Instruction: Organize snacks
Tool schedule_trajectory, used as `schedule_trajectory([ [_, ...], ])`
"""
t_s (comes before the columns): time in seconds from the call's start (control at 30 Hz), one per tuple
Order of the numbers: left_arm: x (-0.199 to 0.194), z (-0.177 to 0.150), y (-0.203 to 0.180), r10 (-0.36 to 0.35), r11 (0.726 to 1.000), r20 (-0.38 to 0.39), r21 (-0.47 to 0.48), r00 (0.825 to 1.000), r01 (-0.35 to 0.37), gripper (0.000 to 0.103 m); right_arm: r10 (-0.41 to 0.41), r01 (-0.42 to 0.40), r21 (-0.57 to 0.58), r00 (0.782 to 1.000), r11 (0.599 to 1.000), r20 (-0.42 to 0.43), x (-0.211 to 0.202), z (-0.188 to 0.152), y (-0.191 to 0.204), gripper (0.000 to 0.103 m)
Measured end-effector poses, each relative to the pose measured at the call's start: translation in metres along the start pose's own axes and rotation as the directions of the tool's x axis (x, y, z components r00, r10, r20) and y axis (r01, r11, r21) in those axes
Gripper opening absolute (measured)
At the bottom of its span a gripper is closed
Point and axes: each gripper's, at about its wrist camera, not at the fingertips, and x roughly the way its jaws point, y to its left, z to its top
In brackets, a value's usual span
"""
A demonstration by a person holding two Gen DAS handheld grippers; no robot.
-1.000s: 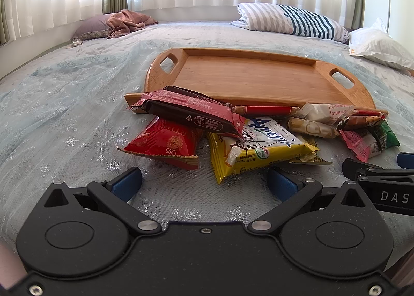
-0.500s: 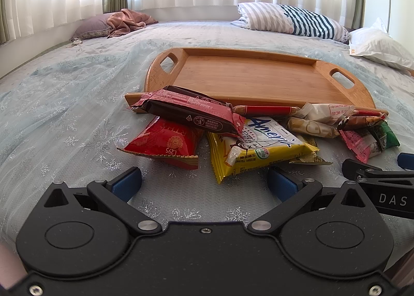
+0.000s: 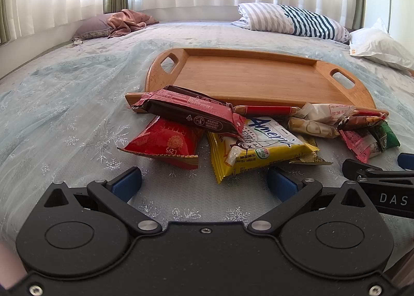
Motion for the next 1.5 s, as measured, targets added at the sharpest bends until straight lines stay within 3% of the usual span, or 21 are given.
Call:
schedule_trajectory([
  [0.5,0.001,0.001,0.004,-0.02,1.0,-0.018,0.013,1.0,0.02,0.103,0.0,0.0,-0.005,1.0,1.0,-0.026,0.0,0.005,0.0,0.103],
  [0.77,-0.008,0.013,0.014,-0.061,0.998,-0.086,-0.008,0.994,0.061,0.103,0.013,-0.013,-0.001,1.0,1.0,-0.006,-0.018,0.012,-0.008,0.103],
  [0.97,-0.025,0.016,0.02,-0.095,0.995,-0.091,0.015,0.991,0.097,0.103,0.09,-0.091,0.03,0.995,0.995,0.029,-0.026,0.031,-0.018,0.1],
  [1.13,-0.039,0.03,0.026,-0.134,0.991,-0.048,-0.019,0.99,0.133,0.103,0.114,-0.114,0.007,0.993,0.993,0.031,-0.013,0.044,-0.015,0.095],
  [1.3,-0.039,0.045,0.032,-0.098,0.995,-0.008,-0.038,0.995,0.097,0.103,0.151,-0.151,0.01,0.988,0.988,0.01,0.002,0.047,-0.01,0.094],
  [1.5,-0.02,0.054,0.028,-0.034,0.999,-0.004,-0.001,0.999,0.034,0.103,0.079,-0.075,-0.1,0.996,0.992,0.036,0.008,0.047,0.011,0.093],
])
